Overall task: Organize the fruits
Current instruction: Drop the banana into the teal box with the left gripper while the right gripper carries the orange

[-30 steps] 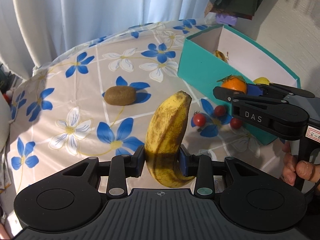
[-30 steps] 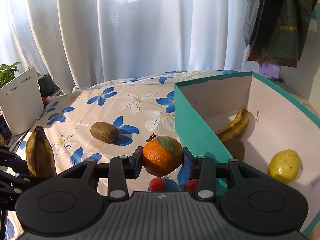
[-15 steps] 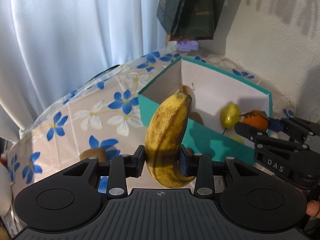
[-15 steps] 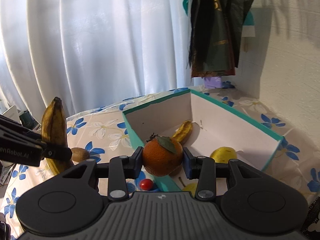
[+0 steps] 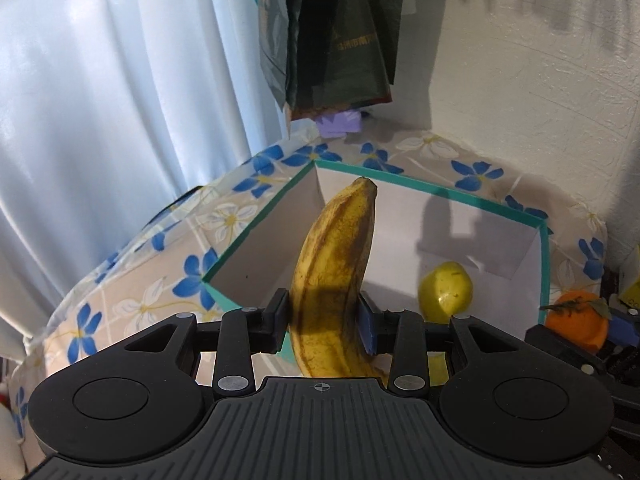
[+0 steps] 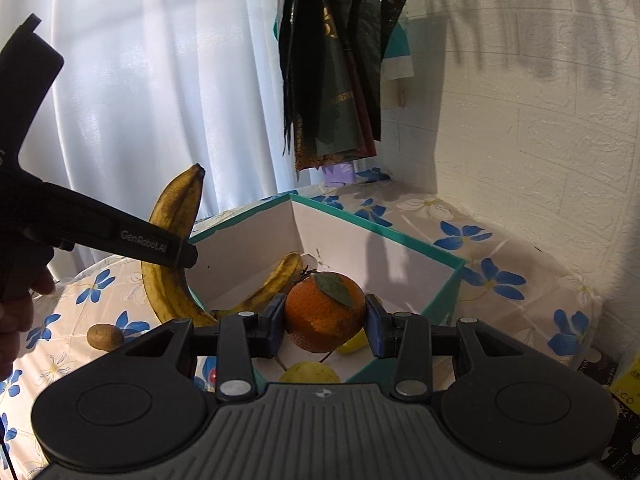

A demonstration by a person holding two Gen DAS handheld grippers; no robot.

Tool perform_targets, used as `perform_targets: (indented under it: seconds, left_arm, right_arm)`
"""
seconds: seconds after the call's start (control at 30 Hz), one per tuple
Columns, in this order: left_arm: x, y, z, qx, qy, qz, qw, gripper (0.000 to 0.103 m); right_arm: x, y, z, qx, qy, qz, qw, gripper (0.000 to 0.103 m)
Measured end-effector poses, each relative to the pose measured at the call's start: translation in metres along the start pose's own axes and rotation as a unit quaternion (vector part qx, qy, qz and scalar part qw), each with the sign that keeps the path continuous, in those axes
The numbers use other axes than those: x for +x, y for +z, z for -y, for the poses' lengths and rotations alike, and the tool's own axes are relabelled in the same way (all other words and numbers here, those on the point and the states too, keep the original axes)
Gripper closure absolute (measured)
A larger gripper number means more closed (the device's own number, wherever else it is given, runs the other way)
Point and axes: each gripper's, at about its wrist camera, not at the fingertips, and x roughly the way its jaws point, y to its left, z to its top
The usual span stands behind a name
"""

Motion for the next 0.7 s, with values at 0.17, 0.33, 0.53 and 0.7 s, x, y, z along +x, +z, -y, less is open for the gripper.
perform_targets:
  seconds: [0.17, 0.33, 0.53, 0.7]
  left_arm:
    - [0.038, 0.003, 0.001, -0.007, -0.015, -0.036, 0.9992, 0.064]
    - [0.055, 0.001, 0.003, -0.002, -0.017, -0.046, 0.9988, 0.063]
    - [0.055, 0.0, 0.001, -0.006, -0.004, -0.024, 0.9997, 0.02]
    - [0.037, 0.0, -0.01, -0.027, 0.012, -0.003, 0.9996, 0.006]
  right_arm:
    - [0.003, 0.001, 0.003, 0.004, -0.011, -0.001, 1.0, 0.063]
    - [0.012, 0.004, 0.004, 0.008, -0.02, -0.004, 1.0, 0.063]
    - [0.026, 0.004, 0.002, 0.005, -0.025, -0.017, 1.0, 0.063]
    - [0.04, 0.003, 0.001, -0.004, -0.024, -0.03, 0.999, 0.063]
